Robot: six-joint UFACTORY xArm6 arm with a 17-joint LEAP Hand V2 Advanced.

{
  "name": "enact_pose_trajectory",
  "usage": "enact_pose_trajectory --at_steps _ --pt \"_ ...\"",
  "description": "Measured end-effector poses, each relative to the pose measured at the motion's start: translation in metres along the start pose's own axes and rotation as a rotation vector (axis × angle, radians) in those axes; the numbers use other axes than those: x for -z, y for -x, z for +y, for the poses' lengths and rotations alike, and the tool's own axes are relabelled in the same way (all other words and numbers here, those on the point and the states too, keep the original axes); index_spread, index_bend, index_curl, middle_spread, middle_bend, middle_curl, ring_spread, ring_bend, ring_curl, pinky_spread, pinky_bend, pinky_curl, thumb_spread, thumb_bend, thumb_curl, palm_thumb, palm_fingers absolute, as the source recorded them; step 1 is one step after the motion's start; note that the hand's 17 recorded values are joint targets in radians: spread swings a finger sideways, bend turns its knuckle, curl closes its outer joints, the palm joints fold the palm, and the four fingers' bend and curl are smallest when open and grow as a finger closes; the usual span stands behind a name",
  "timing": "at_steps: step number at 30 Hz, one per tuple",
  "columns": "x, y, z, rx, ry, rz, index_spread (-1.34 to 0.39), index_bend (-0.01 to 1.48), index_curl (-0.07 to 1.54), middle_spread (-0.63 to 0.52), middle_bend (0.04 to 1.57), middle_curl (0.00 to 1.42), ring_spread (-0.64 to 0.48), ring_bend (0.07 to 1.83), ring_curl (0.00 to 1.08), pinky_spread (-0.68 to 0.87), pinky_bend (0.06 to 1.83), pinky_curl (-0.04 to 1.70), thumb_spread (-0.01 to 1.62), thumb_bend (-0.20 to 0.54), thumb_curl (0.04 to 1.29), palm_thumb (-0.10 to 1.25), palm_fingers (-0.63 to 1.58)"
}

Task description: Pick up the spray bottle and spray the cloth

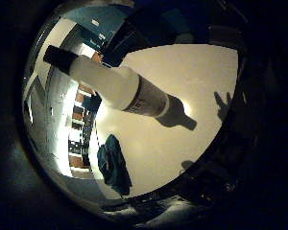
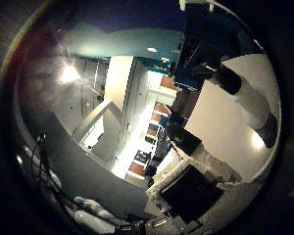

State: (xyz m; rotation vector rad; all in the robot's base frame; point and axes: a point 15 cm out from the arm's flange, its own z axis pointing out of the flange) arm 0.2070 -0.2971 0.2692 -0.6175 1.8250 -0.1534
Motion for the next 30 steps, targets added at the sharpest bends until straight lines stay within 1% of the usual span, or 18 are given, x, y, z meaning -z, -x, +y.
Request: enact_pose_trajectory --at_steps 9,22,30 --pt "-0.013 -0.019 -0.005 -0.014 0.02 0.01 -0.17 0.17 0.32 0.12 0.26 0.37 0.22 0.4 0.26 0.39 0.73 0.0 1.03 -0.025 0.42 0.71 0.2" --pt "-0.036 -0.016 0.001 -0.014 0.067 0.008 -0.14 0.17 0.31 0.16 0.27 0.37 0.23 0.42 0.26 0.4 0.73 0.0 1.04 -0.025 0.41 0.7 0.2" --pt "-0.062 -0.025 0.005 -0.059 0.097 -0.001 -0.1 0.17 0.31 0.2 0.28 0.37 0.25 0.42 0.26 0.4 0.73 0.0 1.04 -0.025 0.39 0.67 0.19"
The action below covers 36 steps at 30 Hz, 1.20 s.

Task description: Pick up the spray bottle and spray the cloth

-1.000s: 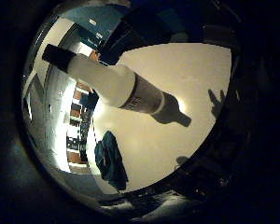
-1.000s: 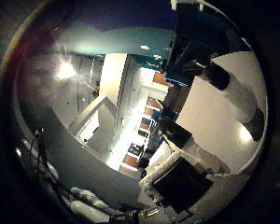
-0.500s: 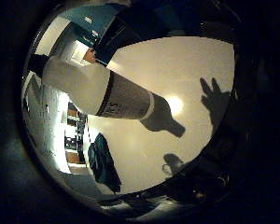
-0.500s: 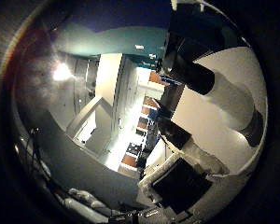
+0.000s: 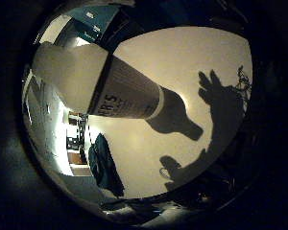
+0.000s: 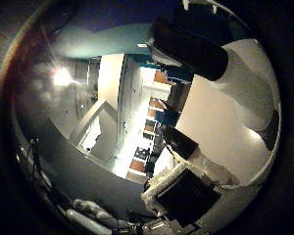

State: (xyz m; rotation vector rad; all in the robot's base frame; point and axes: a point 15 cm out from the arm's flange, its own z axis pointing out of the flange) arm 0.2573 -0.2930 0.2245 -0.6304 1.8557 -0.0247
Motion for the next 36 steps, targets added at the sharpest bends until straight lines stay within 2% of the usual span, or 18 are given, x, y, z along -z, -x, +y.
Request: enact_pose_trajectory --at_steps 5,8,11,12,14,16,20,24,29,32,36 --pt "-0.024 0.007 -0.005 -0.034 0.02 -0.027 -0.07 0.17 0.32 0.21 0.29 0.36 0.25 0.42 0.25 0.38 0.71 0.0 1.04 -0.024 0.38 0.67 0.24" --pt "-0.034 0.011 -0.011 -0.064 0.028 -0.045 -0.07 0.14 0.3 0.17 0.31 0.37 0.21 0.57 0.28 0.3 0.81 0.0 1.04 -0.011 0.39 0.72 0.43" --pt "-0.043 0.015 -0.015 -0.099 0.021 -0.07 -0.15 0.16 0.29 0.05 0.43 0.42 0.05 0.78 0.34 0.09 0.96 -0.01 1.02 -0.003 0.4 0.83 0.71" --pt "-0.047 0.017 -0.015 -0.11 0.021 -0.08 -0.19 0.17 0.28 0.0 0.46 0.43 -0.01 0.85 0.36 -0.01 1.05 0.0 1.02 0.004 0.4 0.88 0.87" --pt "-0.054 0.016 -0.019 -0.138 0.006 -0.1 -0.25 0.2 0.32 -0.08 0.53 0.47 -0.11 0.91 0.39 -0.16 1.16 0.03 1.01 0.003 0.41 0.95 1.08" --pt "-0.061 0.016 -0.022 -0.164 -0.009 -0.123 -0.3 0.33 0.39 -0.12 0.64 0.51 -0.15 0.97 0.43 -0.26 1.18 0.07 1.02 -0.007 0.4 0.99 1.29" --pt "-0.075 0.012 -0.02 -0.201 -0.001 -0.147 -0.3 0.59 0.52 -0.13 0.85 0.58 -0.17 1.08 0.47 -0.32 1.24 0.15 1.04 -0.015 0.38 1.01 1.35" --pt "-0.08 0.005 -0.025 -0.217 0.007 -0.152 -0.23 0.89 0.64 -0.09 1.02 0.62 -0.15 1.19 0.51 -0.25 1.34 0.26 1.06 -0.014 0.37 1.02 1.39" --pt "-0.079 0.006 -0.029 -0.224 -0.003 -0.162 -0.19 1.07 0.69 -0.08 1.2 0.65 -0.16 1.35 0.57 -0.2 1.46 0.37 0.97 -0.008 0.44 1.08 1.29" --pt "-0.075 0.011 -0.04 -0.2 -0.012 -0.166 -0.18 1.1 0.7 -0.07 1.25 0.65 -0.16 1.4 0.58 -0.18 1.5 0.42 0.92 -0.008 0.5 1.13 1.25" --pt "-0.071 0.03 -0.05 -0.166 0.007 -0.202 -0.17 1.12 0.7 -0.06 1.29 0.64 -0.16 1.43 0.59 -0.17 1.5 0.46 0.9 -0.014 0.57 1.12 1.23"
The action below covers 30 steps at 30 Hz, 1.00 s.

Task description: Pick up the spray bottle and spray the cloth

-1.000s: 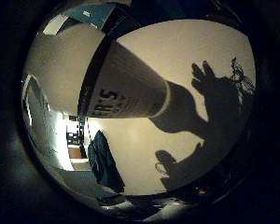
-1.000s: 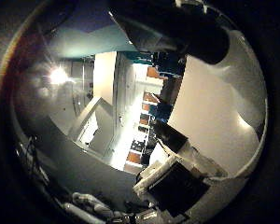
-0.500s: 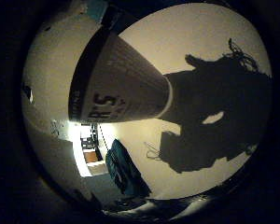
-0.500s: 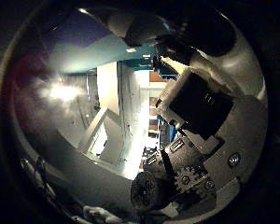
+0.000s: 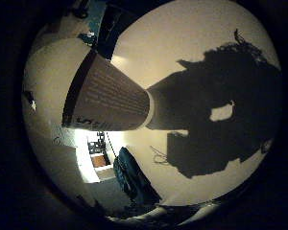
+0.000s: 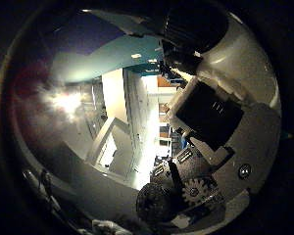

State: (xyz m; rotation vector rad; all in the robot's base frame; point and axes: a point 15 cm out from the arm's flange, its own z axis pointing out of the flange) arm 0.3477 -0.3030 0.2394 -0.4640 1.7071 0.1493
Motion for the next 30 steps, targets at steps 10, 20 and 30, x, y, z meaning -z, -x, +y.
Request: enact_pose_trajectory --at_steps 10,20,30 --pt "0.016 0.062 -0.006 0.205 0.143 0.033 -0.17 1.15 0.69 -0.06 1.32 0.61 -0.16 1.45 0.59 -0.17 1.47 0.55 0.91 -0.014 0.66 1.11 1.22" --pt "0.043 0.133 0.013 0.451 0.353 0.15 -0.17 1.15 0.69 -0.06 1.33 0.59 -0.15 1.45 0.59 -0.18 1.43 0.62 0.92 -0.014 0.7 1.09 1.22" --pt "0.048 0.157 0.039 0.565 0.532 0.254 -0.17 1.16 0.68 -0.06 1.34 0.58 -0.16 1.46 0.59 -0.18 1.4 0.67 0.93 -0.014 0.72 1.09 1.22"
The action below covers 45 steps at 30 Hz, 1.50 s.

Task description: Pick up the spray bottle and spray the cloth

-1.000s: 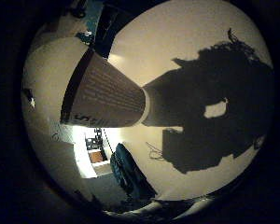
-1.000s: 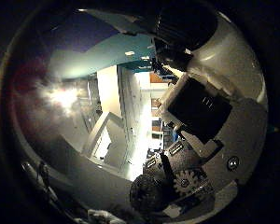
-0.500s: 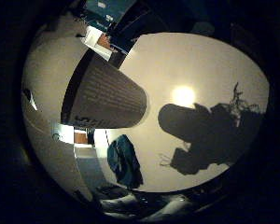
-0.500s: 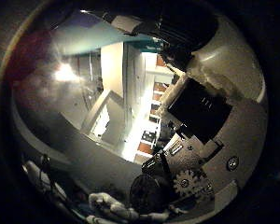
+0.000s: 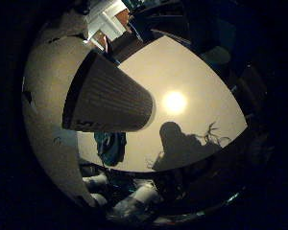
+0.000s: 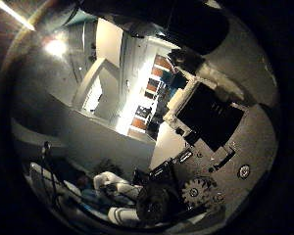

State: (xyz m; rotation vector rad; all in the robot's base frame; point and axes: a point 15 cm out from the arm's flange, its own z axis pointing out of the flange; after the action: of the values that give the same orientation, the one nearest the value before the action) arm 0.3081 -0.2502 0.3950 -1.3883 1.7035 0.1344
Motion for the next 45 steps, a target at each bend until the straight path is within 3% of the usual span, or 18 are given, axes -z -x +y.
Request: enact_pose_trajectory --at_steps 11,23,36,45 --pt "-0.037 0.051 -0.005 0.231 0.242 0.134 -0.17 1.16 0.68 -0.06 1.34 0.58 -0.15 1.46 0.58 -0.19 1.38 0.71 0.93 -0.014 0.73 1.09 1.22" --pt "-0.098 0.078 -0.013 0.542 0.535 0.446 -0.18 1.17 0.68 -0.06 1.34 0.58 -0.15 1.46 0.58 -0.19 1.36 0.74 0.94 -0.014 0.73 1.08 1.22" --pt "-0.194 0.138 0.013 0.727 0.797 0.683 -0.18 1.17 0.68 -0.06 1.34 0.58 -0.16 1.46 0.59 -0.2 1.35 0.76 0.95 -0.018 0.73 1.05 1.22" --pt "-0.25 0.158 0.045 0.912 0.999 0.898 -0.18 1.17 0.68 -0.07 1.35 0.58 -0.16 1.46 0.59 -0.2 1.34 0.77 0.96 -0.014 0.73 1.05 1.22"
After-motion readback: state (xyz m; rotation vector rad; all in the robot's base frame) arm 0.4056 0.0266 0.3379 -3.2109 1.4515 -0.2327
